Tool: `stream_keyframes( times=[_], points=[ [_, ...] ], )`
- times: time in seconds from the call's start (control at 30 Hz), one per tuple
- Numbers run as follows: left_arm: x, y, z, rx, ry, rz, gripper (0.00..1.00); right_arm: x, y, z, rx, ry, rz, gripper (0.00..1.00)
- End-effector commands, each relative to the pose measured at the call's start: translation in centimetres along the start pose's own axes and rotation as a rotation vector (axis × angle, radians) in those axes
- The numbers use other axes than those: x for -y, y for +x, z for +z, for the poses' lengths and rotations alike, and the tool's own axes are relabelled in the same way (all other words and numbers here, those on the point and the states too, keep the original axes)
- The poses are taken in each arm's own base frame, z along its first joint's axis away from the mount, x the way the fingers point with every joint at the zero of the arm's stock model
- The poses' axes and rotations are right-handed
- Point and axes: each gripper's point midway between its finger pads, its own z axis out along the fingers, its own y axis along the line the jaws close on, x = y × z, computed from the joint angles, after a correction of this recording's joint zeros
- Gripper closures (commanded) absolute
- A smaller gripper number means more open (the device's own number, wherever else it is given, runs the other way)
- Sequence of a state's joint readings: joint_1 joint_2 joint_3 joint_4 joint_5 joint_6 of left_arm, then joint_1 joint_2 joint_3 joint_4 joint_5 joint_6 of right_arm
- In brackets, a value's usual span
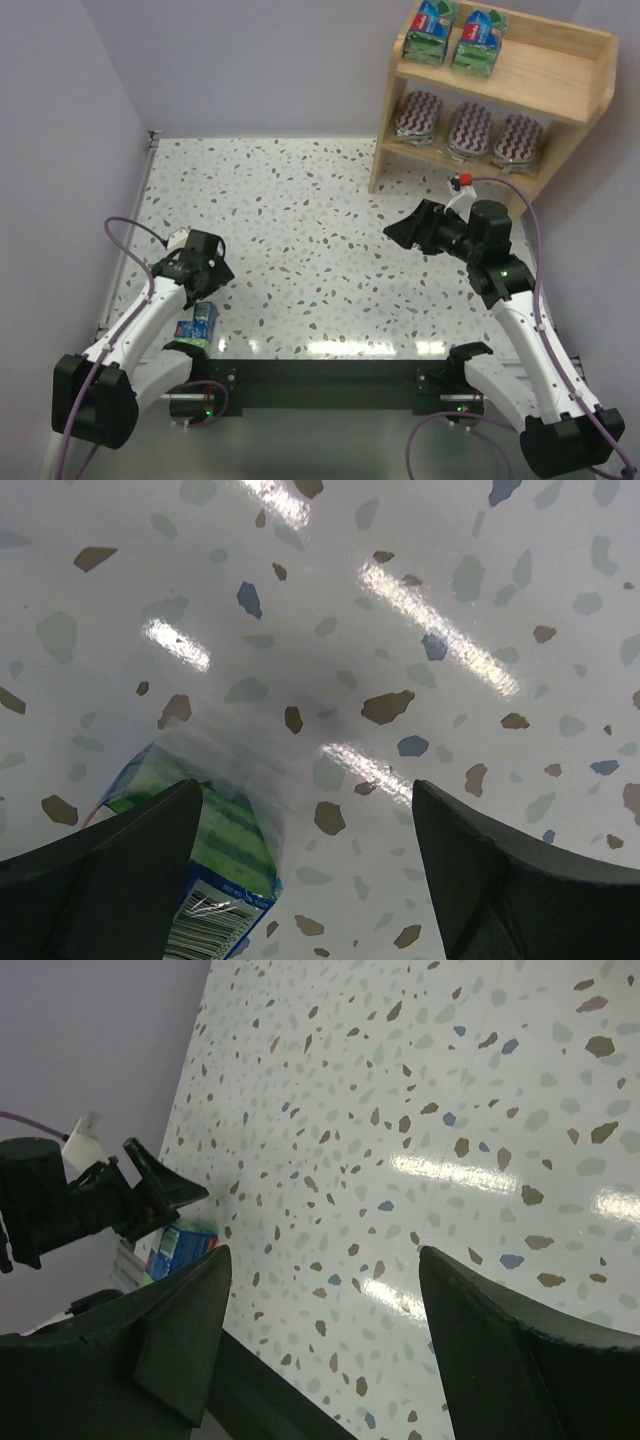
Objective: Place and organize the cleaning sponges onto the shelf
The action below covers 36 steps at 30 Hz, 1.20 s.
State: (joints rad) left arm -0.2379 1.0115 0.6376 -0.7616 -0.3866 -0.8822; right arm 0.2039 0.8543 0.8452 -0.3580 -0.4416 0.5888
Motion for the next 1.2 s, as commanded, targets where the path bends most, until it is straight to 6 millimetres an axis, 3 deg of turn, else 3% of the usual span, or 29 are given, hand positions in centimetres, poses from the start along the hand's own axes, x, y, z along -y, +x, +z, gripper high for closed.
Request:
stream_keyframes(
  times=[0.0,0.1,0.17,0.27,0.3,0.4,0.43,0.53,0.6,0.67,0.77,0.8,0.87,0.9,1.0,1.17],
  points=[
    [0.5,1.6,0.5,-0.052,0.038,-0.052,0.09,0.1,1.6,0.1,-0.041,-0.039,-0.028,0.21],
    [0.6,1.9,0.3,-0.05,0.07,-0.067,0.16,0.6,2.8,0.5,-0.071,-0.043,-0.013,0.21],
    [1.0,2.6,0.3,-0.07,0.11,-0.057,0.27,1.0,3.3,0.7,-0.081,-0.044,-0.003,0.21],
    [2.0,3.8,0.2,-0.103,0.201,-0.034,0.53,1.1,3.8,1.0,-0.092,-0.05,0.01,0.21],
    [3.0,4.0,-0.2,-0.117,0.267,-0.033,0.69,1.3,3.9,1.1,-0.096,-0.046,0.015,0.21],
    [4.0,4.4,-0.6,-0.124,0.349,-0.01,0.99,1.5,4.2,1.3,-0.107,-0.046,0.023,0.22],
    [4.4,4.6,-0.9,-0.136,0.378,0.0,1.0,1.5,4.2,1.3,-0.108,-0.045,0.024,0.22],
    [5.5,4.7,-1.9,-0.15,0.452,0.016,1.0,1.6,4.3,1.4,-0.114,-0.043,0.029,0.22],
    [5.9,3.5,-2.9,-0.117,0.461,0.012,1.0,1.6,4.3,1.4,-0.112,-0.043,0.029,0.22],
    [6.0,0.7,-4.1,-0.008,0.43,0.001,0.98,1.6,4.3,1.4,-0.109,-0.041,0.028,0.22],
    [5.1,-1.9,-5.2,0.075,0.36,-0.02,0.77,1.8,4.4,1.5,-0.114,-0.038,0.028,0.22],
    [4.3,-1.7,-5.3,0.061,0.318,-0.013,0.6,1.8,4.4,1.6,-0.115,-0.037,0.025,0.22],
    [3.1,-2.4,-5.3,0.074,0.235,-0.04,0.47,1.9,4.6,1.6,-0.121,-0.035,0.022,0.21],
    [1.8,-1.5,-5.0,0.034,0.16,-0.033,0.34,2.0,4.6,1.6,-0.125,-0.033,0.023,0.21],
    [-0.8,-0.4,-4.6,-0.004,0.013,-0.097,0.18,2.1,4.8,1.6,-0.129,-0.032,0.017,0.21],
    [-2.5,1.2,-4.3,-0.061,-0.106,-0.199,0.16,2.3,5.3,1.7,-0.14,-0.038,0.018,0.2]
  ],
)
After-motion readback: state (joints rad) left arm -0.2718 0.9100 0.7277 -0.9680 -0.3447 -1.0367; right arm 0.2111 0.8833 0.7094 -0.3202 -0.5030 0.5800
